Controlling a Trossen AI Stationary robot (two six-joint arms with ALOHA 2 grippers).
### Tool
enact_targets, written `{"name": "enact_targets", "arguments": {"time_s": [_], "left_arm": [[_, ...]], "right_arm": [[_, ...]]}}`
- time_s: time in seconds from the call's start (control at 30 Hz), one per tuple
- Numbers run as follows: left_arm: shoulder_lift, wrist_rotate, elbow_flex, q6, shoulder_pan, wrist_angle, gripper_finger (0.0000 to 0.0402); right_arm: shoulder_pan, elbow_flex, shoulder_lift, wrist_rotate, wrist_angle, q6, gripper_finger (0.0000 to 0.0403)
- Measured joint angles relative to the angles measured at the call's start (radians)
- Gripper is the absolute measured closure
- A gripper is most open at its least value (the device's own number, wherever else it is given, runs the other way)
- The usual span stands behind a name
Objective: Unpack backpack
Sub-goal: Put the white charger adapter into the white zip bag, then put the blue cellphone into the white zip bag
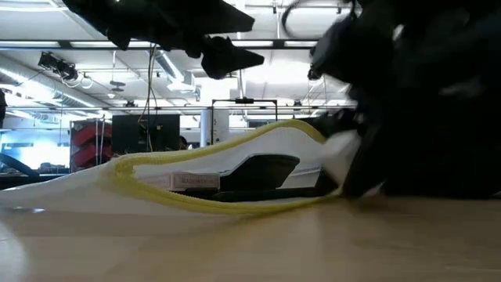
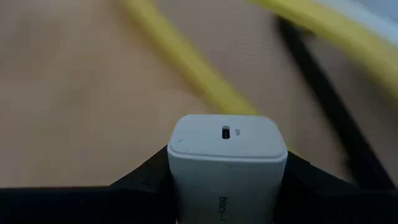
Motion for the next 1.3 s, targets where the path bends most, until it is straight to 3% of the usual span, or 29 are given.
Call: {"name": "enact_targets", "arguments": {"time_s": [0.37, 0.7, 1.1, 1.3], "left_arm": [[0.062, -0.014, 0.0, -0.05, -0.018, -0.003, 0.001], [0.163, -0.074, 0.0, -0.069, -0.034, 0.03, 0.001], [0.178, -0.082, 0.0, -0.074, -0.034, 0.045, 0.001], [0.137, -0.119, 0.0, -0.074, -0.033, 0.032, 0.001]], "right_arm": [[-0.102, 0.001, -0.004, -0.001, 0.132, 0.088, 0.0253], [-0.153, 0.001, -0.001, 0.282, 0.159, 0.156, 0.0243], [-0.174, 0.001, 0.0, 0.152, 0.17, 0.079, 0.0151], [-0.168, 0.001, -0.079, 0.061, 0.071, 0.072, 0.0125]]}}
